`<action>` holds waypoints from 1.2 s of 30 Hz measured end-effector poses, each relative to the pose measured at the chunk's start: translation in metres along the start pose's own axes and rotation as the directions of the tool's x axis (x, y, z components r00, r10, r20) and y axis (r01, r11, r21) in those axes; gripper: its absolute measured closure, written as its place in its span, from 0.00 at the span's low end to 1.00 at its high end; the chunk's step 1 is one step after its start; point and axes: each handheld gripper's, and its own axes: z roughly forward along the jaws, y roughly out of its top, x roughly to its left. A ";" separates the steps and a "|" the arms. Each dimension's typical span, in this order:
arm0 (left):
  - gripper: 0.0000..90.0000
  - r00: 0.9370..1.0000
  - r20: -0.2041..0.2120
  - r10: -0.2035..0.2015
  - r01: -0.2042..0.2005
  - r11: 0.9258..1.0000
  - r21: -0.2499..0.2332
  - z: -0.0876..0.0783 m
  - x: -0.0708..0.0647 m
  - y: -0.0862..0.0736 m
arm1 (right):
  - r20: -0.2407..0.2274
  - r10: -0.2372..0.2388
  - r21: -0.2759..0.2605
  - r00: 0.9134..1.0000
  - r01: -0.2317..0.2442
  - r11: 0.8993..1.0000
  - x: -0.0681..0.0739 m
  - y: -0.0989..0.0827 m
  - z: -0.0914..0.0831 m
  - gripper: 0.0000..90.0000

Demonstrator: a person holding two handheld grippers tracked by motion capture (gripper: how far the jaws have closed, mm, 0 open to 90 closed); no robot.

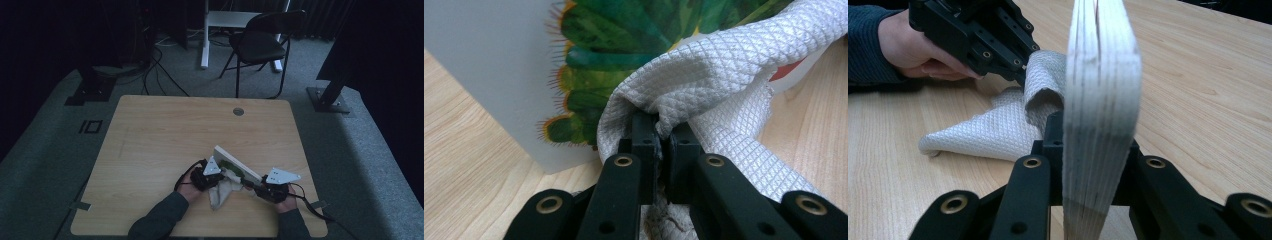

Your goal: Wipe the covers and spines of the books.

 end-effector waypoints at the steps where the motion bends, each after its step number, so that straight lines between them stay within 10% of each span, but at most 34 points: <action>1: 0.96 1.000 0.001 0.000 0.000 1.000 -0.001 0.000 -0.001 0.000 | 0.000 0.001 0.001 1.000 -0.001 1.000 0.000 0.000 0.000 0.85; 36: 0.96 0.996 0.081 0.031 -0.029 0.999 -0.029 0.010 -0.029 0.013 | 0.000 0.003 0.005 1.000 -0.003 1.000 0.000 0.000 0.000 0.85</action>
